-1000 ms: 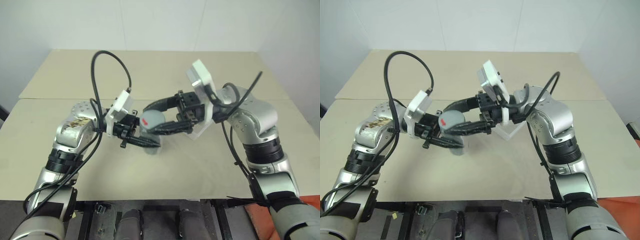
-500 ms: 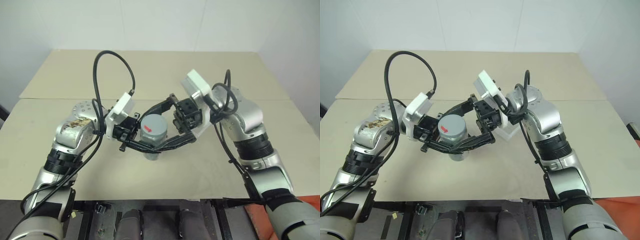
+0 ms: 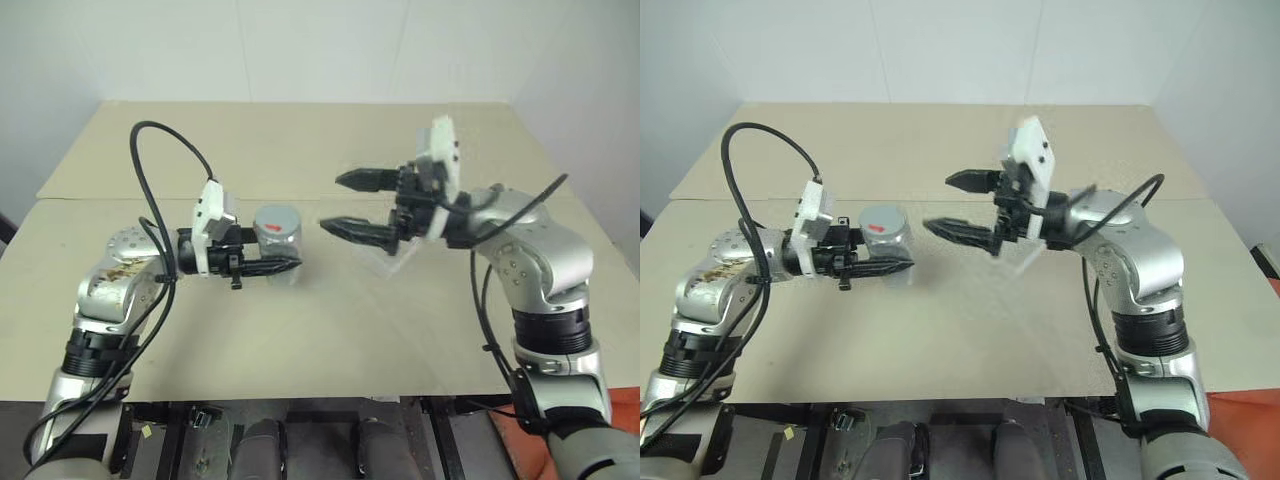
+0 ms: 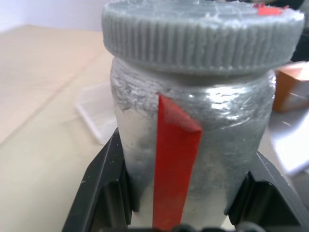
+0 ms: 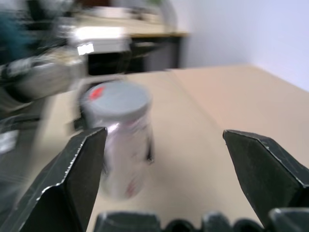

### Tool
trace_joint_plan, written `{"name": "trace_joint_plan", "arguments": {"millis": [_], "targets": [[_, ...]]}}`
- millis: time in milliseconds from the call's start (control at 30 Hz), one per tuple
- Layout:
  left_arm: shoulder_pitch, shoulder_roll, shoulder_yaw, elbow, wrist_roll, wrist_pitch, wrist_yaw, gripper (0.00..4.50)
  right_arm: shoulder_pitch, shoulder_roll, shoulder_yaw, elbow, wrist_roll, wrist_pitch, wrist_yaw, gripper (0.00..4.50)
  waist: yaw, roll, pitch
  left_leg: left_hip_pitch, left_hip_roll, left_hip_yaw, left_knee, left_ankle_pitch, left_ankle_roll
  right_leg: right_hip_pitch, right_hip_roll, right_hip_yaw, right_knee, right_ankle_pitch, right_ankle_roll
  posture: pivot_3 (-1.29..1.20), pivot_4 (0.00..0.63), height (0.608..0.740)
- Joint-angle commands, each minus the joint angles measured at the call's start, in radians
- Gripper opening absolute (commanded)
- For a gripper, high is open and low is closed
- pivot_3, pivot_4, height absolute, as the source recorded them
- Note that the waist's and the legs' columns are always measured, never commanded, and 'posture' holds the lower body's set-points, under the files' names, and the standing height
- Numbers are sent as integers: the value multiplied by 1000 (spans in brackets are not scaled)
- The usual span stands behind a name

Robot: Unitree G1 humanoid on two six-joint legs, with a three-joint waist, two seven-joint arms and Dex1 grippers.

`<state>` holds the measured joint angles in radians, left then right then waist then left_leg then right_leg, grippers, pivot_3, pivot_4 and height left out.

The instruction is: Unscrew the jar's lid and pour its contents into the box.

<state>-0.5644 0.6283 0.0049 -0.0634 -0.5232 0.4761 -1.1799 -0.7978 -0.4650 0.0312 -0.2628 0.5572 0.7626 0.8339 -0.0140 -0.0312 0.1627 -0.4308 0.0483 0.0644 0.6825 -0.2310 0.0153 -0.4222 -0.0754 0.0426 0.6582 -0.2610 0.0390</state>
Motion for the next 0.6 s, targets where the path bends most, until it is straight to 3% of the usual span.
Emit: {"name": "trace_joint_plan", "arguments": {"millis": [33,300,600], "targets": [[-20,-36,9,-17,22,-14,85,2002,-47,30,-18,-130,42,127,-142,4463,1,0,0,0,0,0,0,0,0,0,0,0,1,0,0,0,150,740],[-87,-95,-37,90,67,-56,95,2002,-70,94,24,-203,64,215,-261,4463,2,0,0,-1,-1,2,0,0,0,1,0,-1,0,0,0,0,150,740],[-115,-102,-40,110,63,-68,63,2002,-85,134,117,-132,-44,181,-358,4463,0,0,0,-1,-1,2,0,0,0,0,0,-1,0,0,0,0,150,740]]}}
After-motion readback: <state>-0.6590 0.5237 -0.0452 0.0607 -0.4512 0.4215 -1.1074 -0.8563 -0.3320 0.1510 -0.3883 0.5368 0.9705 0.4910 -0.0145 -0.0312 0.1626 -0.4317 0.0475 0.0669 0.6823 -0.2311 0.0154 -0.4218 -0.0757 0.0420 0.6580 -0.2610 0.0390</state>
